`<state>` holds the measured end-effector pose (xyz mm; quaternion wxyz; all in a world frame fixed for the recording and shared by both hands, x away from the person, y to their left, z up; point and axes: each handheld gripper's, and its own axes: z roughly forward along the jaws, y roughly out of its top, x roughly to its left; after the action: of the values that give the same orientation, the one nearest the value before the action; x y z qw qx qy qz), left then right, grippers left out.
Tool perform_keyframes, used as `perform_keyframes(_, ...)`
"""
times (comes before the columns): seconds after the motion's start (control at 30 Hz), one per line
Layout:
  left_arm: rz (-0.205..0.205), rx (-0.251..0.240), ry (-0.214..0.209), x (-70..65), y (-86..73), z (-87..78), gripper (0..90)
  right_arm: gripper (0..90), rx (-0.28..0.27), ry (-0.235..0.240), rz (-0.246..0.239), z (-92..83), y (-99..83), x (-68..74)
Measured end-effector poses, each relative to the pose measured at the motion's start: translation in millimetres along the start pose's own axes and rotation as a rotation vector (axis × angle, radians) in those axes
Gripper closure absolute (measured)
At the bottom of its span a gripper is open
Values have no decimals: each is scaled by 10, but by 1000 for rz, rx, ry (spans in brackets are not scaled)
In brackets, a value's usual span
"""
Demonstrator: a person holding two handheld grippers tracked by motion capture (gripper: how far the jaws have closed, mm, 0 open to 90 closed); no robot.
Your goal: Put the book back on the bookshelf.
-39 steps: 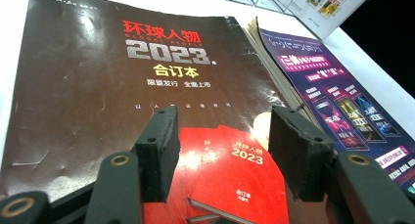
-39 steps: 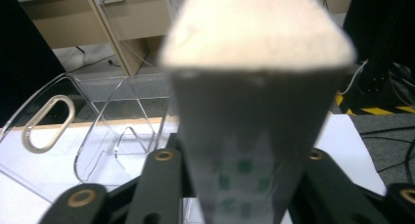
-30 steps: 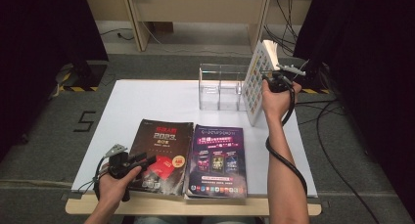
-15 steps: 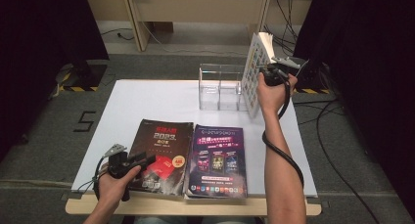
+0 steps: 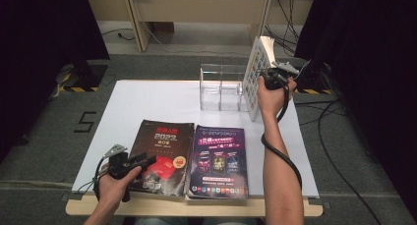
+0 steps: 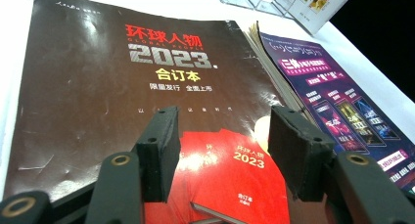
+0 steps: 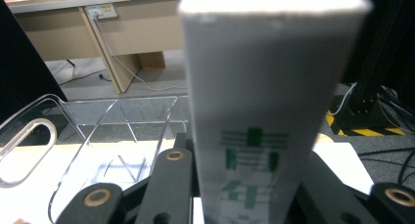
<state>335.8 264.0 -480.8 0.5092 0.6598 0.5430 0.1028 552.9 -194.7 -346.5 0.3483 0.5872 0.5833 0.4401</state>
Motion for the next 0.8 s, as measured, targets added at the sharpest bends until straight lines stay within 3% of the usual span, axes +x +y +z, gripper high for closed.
perform_keyframes(0.13, 0, 4, 0, -9, -6, 5, 446, 725, -6, -6, -1, -23, -19, -16)
perform_keyframes(0.2, 1, 3, -2, -15, -9, 8, 446, 641, -13, -7, -6, -63, -3, -5)
perform_keyframes(0.43, 4, 0, 0, -18, -8, -2, 443, 560, 10, -5, -13, -116, -50, -22)
perform_keyframes(0.8, 14, 2, 4, -34, -3, -3, 411, 520, 20, 18, -20, -255, -31, -4)
